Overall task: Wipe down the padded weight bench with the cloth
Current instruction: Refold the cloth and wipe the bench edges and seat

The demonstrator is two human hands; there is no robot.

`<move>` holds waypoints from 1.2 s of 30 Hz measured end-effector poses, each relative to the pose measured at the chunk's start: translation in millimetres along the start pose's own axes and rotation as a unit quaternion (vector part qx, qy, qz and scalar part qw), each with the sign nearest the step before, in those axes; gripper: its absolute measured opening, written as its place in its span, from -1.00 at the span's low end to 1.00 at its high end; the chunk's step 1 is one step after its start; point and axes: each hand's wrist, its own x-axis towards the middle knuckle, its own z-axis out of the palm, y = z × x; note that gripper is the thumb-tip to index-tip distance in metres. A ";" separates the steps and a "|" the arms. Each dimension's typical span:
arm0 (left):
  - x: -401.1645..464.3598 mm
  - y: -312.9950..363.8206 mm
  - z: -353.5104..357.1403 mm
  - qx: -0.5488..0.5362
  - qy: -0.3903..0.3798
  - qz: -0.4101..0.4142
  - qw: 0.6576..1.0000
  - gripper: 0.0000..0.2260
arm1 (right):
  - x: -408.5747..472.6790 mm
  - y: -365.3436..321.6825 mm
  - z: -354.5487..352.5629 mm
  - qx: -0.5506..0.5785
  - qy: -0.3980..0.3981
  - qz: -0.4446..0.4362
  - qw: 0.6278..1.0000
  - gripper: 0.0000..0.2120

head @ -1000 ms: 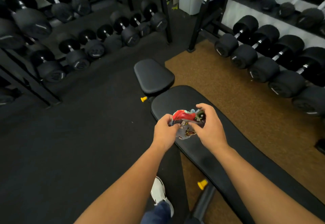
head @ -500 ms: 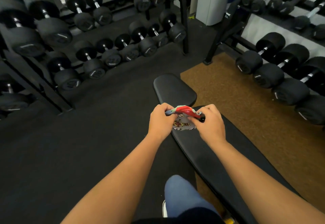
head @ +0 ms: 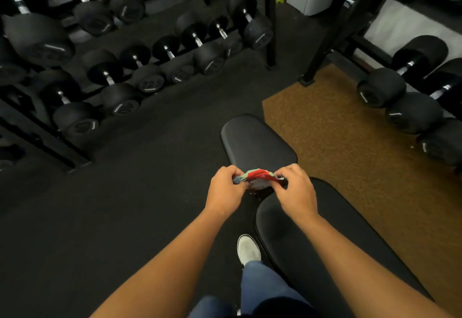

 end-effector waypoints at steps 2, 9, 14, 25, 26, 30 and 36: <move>23.8 -7.6 1.6 -0.013 -0.003 -0.013 1.000 -0.88 | 21.4 2.1 13.3 -0.010 -0.011 0.000 1.000 -0.92; 101.8 -43.4 28.3 -0.086 -0.045 -0.050 0.994 -0.95 | 74.7 27.9 65.5 -0.061 0.020 -0.004 0.998 -0.89; 180.3 -98.2 57.4 -0.147 -0.036 -0.067 0.986 -0.98 | 120.6 49.4 134.4 -0.071 0.093 -0.018 0.993 -0.67; 301.7 -223.6 84.3 -0.218 0.015 0.010 0.976 -0.98 | 205.6 75.1 290.8 -0.279 -0.107 -0.160 0.941 -0.35; 307.1 -227.6 85.8 -0.237 0.018 0.019 0.971 -0.99 | 212.2 70.7 292.9 -0.288 -0.097 -0.161 0.939 -0.34; 335.6 -242.2 90.1 -0.358 0.026 0.006 0.933 -0.88 | 246.3 49.4 312.6 -0.319 -0.085 -0.159 0.930 -0.30; 345.6 -257.4 91.7 -0.546 -0.053 -0.038 0.835 -0.80 | 210.3 49.4 310.6 -0.397 -0.115 -0.199 0.889 -0.19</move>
